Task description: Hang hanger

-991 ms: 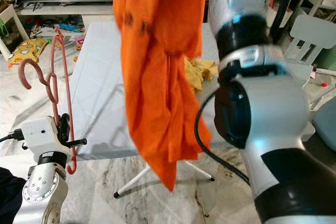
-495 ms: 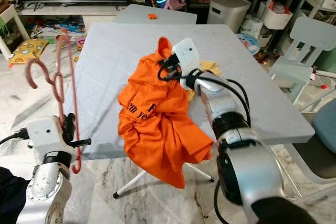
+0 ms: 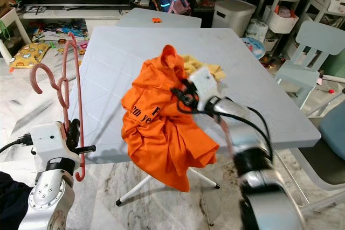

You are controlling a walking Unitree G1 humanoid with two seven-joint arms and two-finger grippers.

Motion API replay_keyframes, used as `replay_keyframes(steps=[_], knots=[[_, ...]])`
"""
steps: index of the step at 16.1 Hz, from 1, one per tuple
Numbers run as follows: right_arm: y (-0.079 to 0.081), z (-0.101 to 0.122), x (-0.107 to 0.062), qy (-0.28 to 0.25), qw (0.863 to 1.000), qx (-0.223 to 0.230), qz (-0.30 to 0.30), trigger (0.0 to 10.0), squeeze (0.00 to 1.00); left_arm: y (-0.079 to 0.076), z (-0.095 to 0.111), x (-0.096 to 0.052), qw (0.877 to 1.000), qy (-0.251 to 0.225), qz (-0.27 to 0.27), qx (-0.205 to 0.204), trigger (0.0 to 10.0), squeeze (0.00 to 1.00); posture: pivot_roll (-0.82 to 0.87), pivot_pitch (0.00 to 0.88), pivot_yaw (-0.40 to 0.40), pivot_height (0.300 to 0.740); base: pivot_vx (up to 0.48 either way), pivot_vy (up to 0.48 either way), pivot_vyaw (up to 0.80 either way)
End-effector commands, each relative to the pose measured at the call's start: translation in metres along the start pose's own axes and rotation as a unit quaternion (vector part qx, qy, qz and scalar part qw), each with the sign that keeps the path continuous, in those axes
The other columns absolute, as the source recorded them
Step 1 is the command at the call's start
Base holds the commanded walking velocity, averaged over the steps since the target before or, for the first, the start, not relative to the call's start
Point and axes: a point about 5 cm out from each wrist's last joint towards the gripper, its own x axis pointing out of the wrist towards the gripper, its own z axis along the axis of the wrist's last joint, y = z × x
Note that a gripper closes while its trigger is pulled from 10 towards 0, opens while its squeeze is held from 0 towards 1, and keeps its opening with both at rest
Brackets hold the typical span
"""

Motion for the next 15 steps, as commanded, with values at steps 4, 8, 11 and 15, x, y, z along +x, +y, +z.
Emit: replay_keyframes(steps=[4, 8, 11, 15], knots=[[0.010, -0.001, -0.018, 0.025, 0.996, 0.037, 0.072, 10.0, 1.00, -0.004, 0.003, 0.006, 1.000, -0.001, -0.014, -0.002, 10.0, 0.00, -0.04, 0.000, -0.036, 0.740, 0.000, 0.000, 0.00], [0.039, -0.012, -0.028, 0.062, 0.983, 0.061, 0.163, 10.0, 1.00, -0.002, 0.002, 0.006, 1.000, 0.000, -0.015, -0.001, 10.0, 0.00, -0.03, 0.000, -0.030, 0.740, 0.000, 0.000, 0.00], [0.067, -0.015, -0.028, 0.074, 0.968, 0.089, 0.222, 10.0, 1.00, -0.003, 0.002, 0.008, 1.000, 0.001, -0.018, -0.001, 10.0, 0.00, -0.03, 0.000, -0.029, 0.740, 0.000, 0.000, 0.00], [0.086, -0.017, -0.015, 0.090, 0.973, 0.053, 0.205, 10.0, 1.00, -0.002, 0.003, 0.009, 1.000, 0.001, -0.019, -0.002, 10.0, 0.00, -0.03, 0.000, -0.029, 0.740, 0.000, 0.000, 0.00]])
